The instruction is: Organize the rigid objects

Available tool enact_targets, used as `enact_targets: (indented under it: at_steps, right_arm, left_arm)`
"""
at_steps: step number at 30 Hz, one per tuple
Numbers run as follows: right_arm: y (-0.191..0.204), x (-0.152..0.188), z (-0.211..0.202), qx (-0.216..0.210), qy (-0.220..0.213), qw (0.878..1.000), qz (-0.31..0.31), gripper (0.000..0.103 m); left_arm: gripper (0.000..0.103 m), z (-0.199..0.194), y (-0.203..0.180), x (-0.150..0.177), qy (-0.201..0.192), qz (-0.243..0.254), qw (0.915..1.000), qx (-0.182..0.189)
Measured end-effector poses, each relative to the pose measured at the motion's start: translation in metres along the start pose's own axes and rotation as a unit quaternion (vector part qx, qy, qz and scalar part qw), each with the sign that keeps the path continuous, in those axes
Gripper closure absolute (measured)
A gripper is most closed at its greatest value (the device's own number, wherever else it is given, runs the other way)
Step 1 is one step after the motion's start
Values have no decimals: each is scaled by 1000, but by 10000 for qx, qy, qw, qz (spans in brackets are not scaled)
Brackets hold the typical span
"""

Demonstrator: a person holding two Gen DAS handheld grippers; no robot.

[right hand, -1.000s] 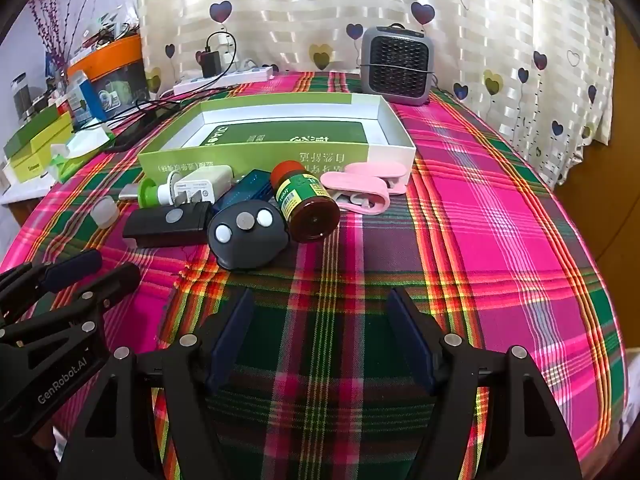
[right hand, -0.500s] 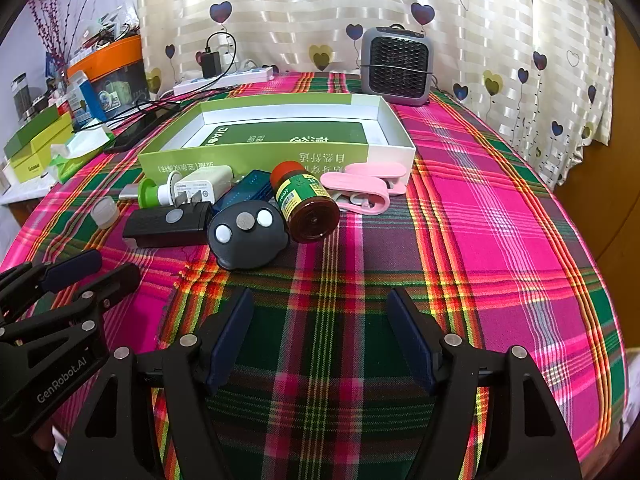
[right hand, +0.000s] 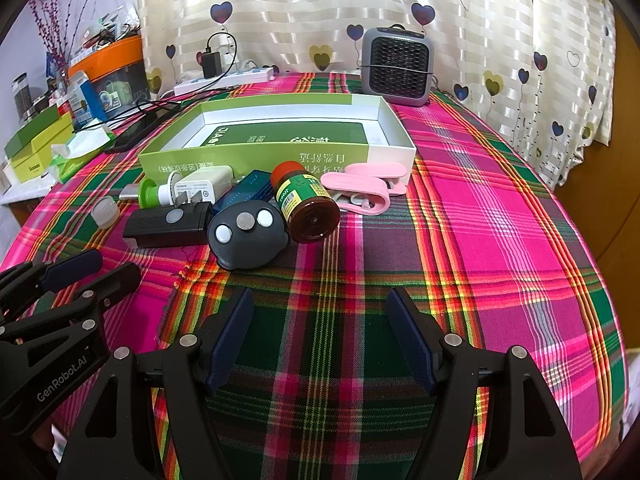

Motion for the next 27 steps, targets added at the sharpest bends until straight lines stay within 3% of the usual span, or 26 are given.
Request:
enact_targets:
  at_steps: [27]
  right_arm:
    - [-2,-2,3,-111,58,9999,-89,34]
  left_arm:
    - [60,4,-3,-2,55,96,9998,145]
Point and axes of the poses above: each gripper's, at about its wrist camera, not at the fingertips, and z roughly the way its jaws point, y to its left, x to its underside, the point moved 8 cm from there along z, roughly the way its jaws point, and after that the axes turned 1 degree about x, right-handed, at the moved point
